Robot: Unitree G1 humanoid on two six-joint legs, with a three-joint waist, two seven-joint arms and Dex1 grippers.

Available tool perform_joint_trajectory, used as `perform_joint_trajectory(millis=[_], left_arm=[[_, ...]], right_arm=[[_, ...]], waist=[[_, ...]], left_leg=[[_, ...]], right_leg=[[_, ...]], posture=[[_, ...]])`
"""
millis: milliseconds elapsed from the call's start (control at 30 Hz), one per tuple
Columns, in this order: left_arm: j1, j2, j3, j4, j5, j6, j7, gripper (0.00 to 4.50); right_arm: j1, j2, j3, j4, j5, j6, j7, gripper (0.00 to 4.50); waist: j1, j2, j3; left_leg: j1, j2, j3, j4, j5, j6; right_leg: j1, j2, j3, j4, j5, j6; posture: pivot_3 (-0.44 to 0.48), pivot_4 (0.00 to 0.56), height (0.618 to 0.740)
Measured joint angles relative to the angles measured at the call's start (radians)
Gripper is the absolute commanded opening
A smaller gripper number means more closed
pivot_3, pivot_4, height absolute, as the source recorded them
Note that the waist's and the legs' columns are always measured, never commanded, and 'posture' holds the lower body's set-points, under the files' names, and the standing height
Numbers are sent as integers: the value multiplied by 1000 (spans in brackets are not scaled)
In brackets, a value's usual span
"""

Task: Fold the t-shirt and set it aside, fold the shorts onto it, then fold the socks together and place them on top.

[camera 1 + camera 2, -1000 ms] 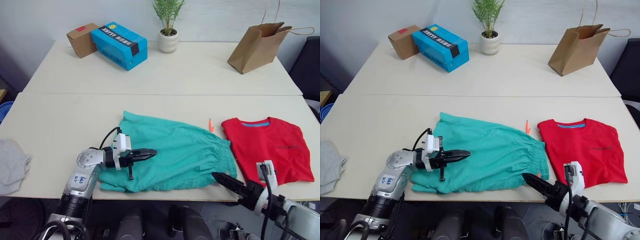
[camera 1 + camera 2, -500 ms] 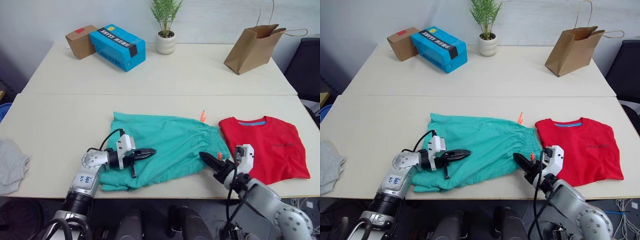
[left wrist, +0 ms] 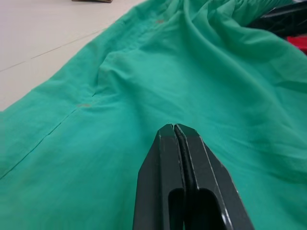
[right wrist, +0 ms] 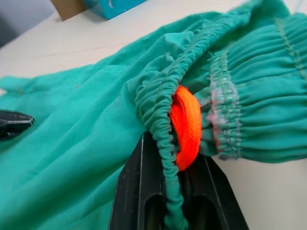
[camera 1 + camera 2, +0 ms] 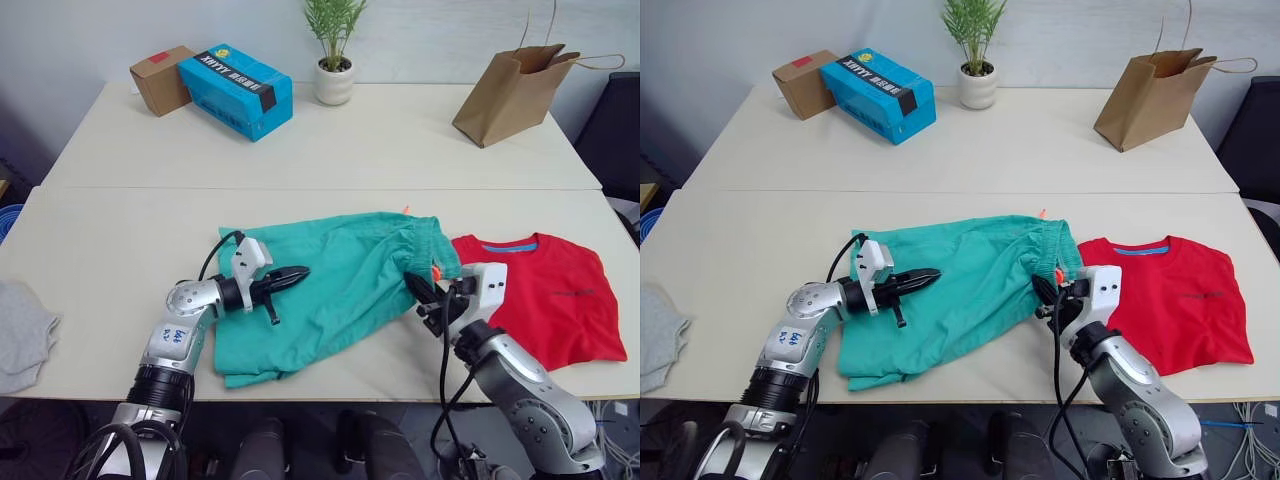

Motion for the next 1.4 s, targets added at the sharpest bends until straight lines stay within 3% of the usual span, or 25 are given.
perform_joint_trajectory(millis=[267, 400, 533, 667, 900, 1100, 1400], left_arm=[[29, 0, 0, -3, 5, 32, 18, 0], [40, 3, -3, -5, 27, 19, 31, 0], [43, 9, -3, -6, 47, 7, 54, 0], [60, 31, 10, -16, 47, 11, 59, 0], [93, 69, 32, -57, 39, 35, 69, 0], [135, 111, 85, -122, 13, 43, 65, 0], [159, 142, 136, -171, -44, 44, 38, 0]], right_arm=[[-81, -17, 1, 76, -278, -171, 92, 32], [-165, -92, 12, 125, -379, -227, 205, 32], [-262, -118, 119, 117, -399, -256, 378, 32], [-347, -99, 236, 117, -426, -241, 490, 32], [-405, 3, 355, 198, -491, -180, 530, 32], [-423, 34, 385, 252, -552, -166, 542, 32], [-513, 87, 341, 248, -324, 38, 713, 3101]], waist=[[-1, 0, 0], [-2, 0, 0], [-4, 0, 0], [-6, 0, 0], [-12, 0, 0], [-24, 0, 0], [-26, 0, 0]], left_leg=[[2, -1, 2, 1, 0, 0], [4, -1, 3, 2, 0, 1], [5, 1, 4, 2, 0, 0], [6, 0, 4, 2, 0, 0], [5, 0, 6, 3, 0, 0], [5, 0, 6, 3, 0, 0], [5, 0, 5, 4, 0, 1]], right_leg=[[0, 0, 3, 2, 0, 0], [0, 0, 5, 4, 0, 0], [0, 1, 6, 5, 0, 0], [0, 0, 6, 6, 1, -1], [0, -1, 6, 5, 2, -3], [0, -1, 6, 5, 2, -3], [0, -1, 6, 5, 3, -4]], posture=[[0, 150, 740], [0, 150, 740], [0, 150, 740], [0, 150, 740], [0, 150, 740], [0, 150, 740], [0, 150, 740]])
